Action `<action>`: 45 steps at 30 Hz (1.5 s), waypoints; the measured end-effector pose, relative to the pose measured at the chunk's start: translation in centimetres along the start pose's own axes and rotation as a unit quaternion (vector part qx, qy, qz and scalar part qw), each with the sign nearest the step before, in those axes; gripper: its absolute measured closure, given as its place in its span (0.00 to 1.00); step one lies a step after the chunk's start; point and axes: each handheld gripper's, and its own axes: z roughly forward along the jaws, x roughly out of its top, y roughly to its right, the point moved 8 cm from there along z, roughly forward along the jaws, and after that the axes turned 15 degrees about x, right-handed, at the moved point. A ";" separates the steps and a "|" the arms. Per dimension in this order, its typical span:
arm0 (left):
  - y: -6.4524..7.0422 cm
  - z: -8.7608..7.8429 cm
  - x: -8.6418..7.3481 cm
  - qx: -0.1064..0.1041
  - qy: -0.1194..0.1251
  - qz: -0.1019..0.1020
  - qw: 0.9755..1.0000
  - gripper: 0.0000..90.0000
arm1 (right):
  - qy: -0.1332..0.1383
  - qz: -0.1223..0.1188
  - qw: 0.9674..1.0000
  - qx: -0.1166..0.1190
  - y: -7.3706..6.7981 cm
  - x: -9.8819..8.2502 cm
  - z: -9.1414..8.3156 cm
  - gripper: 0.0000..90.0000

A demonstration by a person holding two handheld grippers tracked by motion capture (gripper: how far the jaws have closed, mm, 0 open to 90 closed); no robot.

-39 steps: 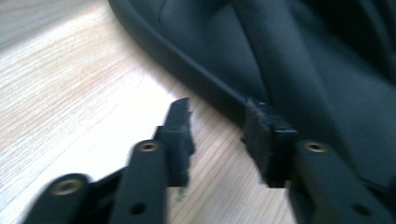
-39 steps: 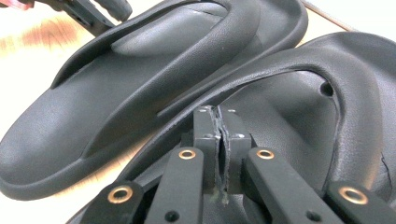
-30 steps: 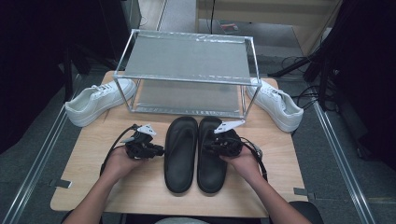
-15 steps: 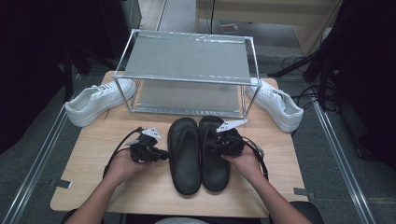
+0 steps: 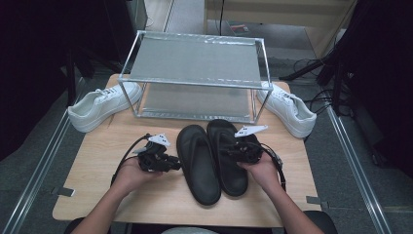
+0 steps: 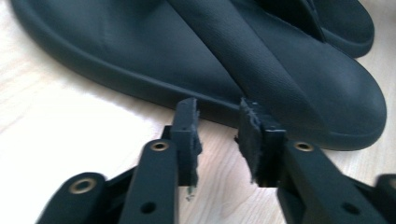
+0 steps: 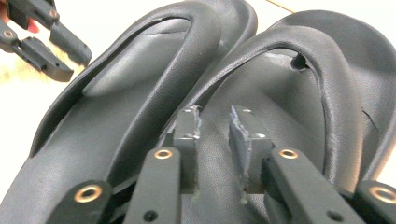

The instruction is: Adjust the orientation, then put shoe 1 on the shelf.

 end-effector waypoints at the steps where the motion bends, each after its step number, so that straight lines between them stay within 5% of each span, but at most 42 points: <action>1: -0.2 -0.2 0.0 0.006 0.003 0.002 1.000 0.70 | 0.005 -0.003 1.000 -0.002 0.0 0.1 -0.1 0.79; 10: -1.9 -1.1 -0.1 0.035 0.021 -0.012 0.999 0.51 | 0.049 -0.026 0.998 -0.010 -1.0 0.5 -1.4 0.53; 26: -2.8 -1.2 -0.3 0.049 0.019 -0.020 0.998 0.44 | 0.072 -0.005 0.997 -0.010 -3.4 -0.1 -0.8 0.41; 45: -3.4 -1.2 -0.5 0.054 0.017 -0.028 0.998 0.44 | 0.069 0.011 0.997 -0.036 -2.9 -0.3 1.6 0.35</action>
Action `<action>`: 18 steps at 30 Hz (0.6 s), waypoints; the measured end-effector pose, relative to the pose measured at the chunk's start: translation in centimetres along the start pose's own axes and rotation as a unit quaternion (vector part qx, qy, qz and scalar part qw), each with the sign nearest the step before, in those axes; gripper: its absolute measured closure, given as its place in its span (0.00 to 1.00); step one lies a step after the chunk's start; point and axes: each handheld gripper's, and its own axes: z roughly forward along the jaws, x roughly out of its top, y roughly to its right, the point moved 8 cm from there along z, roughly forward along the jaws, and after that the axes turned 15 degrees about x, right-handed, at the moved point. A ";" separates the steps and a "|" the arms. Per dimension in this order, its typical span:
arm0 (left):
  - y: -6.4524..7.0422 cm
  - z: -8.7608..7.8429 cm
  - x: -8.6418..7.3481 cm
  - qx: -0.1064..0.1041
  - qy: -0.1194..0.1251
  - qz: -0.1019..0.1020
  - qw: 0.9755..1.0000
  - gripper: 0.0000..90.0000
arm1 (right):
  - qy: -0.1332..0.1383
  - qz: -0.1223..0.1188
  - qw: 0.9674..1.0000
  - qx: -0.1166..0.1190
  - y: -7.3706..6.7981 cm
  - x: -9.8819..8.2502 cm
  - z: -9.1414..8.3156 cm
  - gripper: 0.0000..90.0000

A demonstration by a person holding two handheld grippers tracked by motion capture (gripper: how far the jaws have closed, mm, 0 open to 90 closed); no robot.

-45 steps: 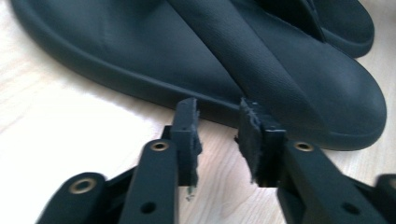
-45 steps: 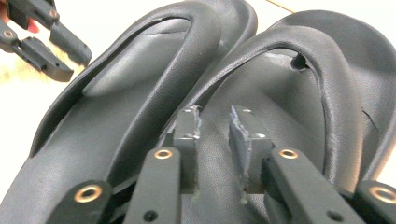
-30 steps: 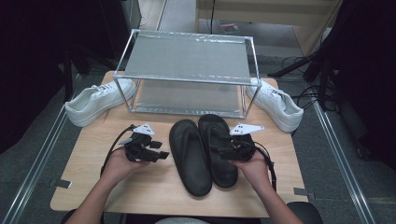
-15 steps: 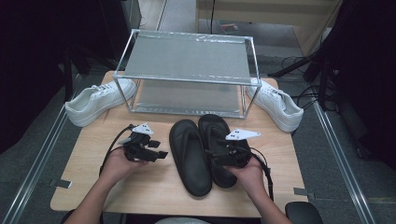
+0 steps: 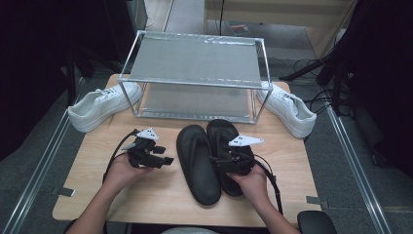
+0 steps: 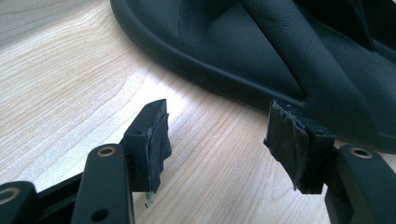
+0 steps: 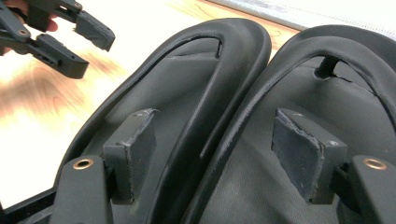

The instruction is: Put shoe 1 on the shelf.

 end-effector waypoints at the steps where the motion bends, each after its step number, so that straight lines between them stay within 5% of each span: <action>1: 0.0 0.0 0.0 0.000 0.000 0.000 1.000 0.44 | 0.000 -0.001 1.000 -0.002 0.0 0.0 0.2 0.35; 12: -0.1 0.2 -0.1 0.001 -0.005 0.004 1.000 0.43 | -0.006 0.000 1.000 -0.017 0.1 -0.1 1.7 0.35; 18: -0.1 0.0 0.1 0.003 0.001 0.006 1.000 0.43 | -0.023 -0.010 0.999 -0.043 0.3 -0.3 2.6 0.43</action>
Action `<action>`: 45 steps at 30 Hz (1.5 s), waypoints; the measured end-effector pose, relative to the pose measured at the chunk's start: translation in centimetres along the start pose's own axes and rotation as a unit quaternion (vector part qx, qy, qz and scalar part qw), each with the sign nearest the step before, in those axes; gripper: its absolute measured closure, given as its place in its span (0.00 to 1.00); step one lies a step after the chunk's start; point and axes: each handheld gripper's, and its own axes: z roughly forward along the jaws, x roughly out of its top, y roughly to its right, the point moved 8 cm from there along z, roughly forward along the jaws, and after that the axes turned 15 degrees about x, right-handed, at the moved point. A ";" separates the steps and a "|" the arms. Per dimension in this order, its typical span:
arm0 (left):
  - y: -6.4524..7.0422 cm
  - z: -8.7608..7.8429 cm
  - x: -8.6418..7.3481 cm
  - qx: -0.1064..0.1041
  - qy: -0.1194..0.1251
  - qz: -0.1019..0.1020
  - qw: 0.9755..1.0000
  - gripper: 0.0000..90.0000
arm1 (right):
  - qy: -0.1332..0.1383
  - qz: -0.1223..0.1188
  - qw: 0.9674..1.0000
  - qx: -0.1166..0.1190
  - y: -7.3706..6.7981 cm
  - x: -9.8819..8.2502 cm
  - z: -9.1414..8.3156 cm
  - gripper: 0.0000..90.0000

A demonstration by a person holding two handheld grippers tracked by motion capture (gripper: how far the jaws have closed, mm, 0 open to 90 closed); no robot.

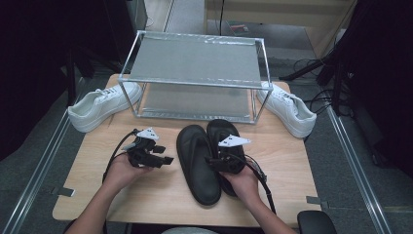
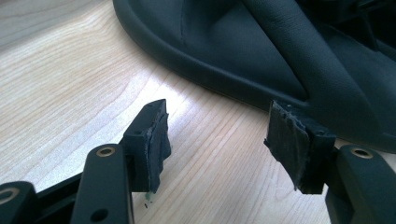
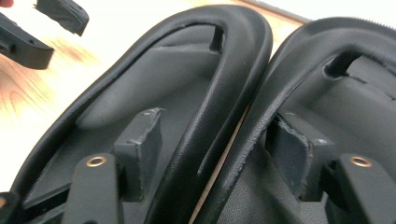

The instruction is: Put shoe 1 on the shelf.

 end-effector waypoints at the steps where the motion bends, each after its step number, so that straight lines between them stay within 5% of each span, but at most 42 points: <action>1: 0.0 0.0 0.0 0.000 0.001 -0.001 1.000 0.43 | -0.003 0.005 1.000 0.001 0.0 -0.1 0.1 0.44; 38: -0.3 -0.1 0.1 0.010 0.007 -0.001 1.000 0.42 | -0.016 0.028 0.999 -0.026 0.3 -0.3 -0.2 0.76; 45: -0.4 -0.2 0.1 0.011 0.010 -0.006 1.000 0.42 | -0.023 0.040 0.999 -0.010 0.5 -0.3 -0.6 0.83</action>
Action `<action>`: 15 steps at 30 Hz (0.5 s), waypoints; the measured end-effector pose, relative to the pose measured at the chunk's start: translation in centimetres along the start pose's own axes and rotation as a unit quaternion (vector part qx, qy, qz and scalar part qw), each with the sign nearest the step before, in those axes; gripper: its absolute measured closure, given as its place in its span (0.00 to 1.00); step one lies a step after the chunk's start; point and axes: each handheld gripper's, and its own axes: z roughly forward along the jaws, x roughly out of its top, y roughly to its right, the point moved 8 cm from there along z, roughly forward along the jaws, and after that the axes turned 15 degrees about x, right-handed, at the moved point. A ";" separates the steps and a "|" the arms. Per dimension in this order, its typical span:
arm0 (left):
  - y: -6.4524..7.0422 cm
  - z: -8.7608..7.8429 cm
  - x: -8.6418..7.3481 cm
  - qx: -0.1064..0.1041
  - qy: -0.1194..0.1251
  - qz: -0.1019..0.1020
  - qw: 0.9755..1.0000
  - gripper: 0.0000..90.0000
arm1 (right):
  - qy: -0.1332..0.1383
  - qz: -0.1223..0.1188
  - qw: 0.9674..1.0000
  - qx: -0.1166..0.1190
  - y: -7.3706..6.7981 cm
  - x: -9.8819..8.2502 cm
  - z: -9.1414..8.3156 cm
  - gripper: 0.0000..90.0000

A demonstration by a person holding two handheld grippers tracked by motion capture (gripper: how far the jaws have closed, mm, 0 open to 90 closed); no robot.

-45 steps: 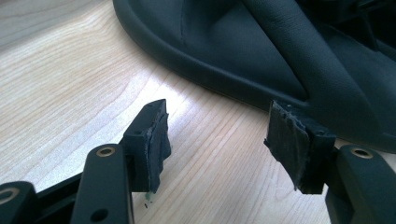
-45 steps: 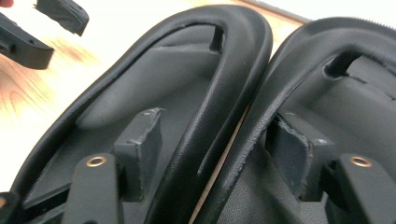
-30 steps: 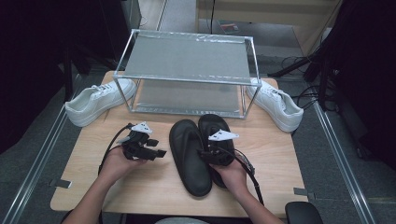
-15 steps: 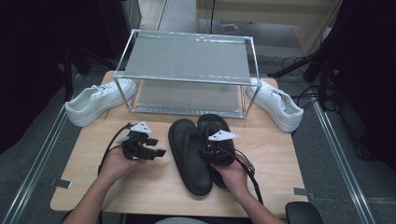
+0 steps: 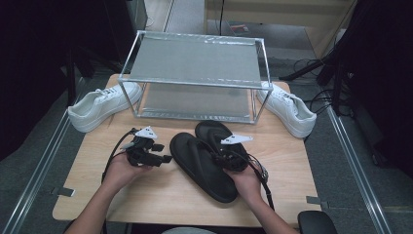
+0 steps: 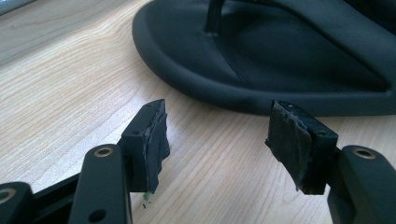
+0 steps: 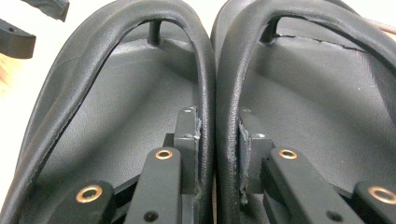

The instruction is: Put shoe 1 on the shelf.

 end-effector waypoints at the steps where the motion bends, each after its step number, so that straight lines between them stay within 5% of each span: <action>1: -0.1 0.0 0.0 0.002 -0.001 0.003 1.000 0.42 | -0.001 0.001 1.000 0.002 0.0 0.0 0.0 0.83; 15: -0.7 -0.4 -0.1 0.008 0.004 -0.007 1.000 0.42 | 0.000 -0.013 1.000 0.006 -0.1 1.0 -1.0 0.84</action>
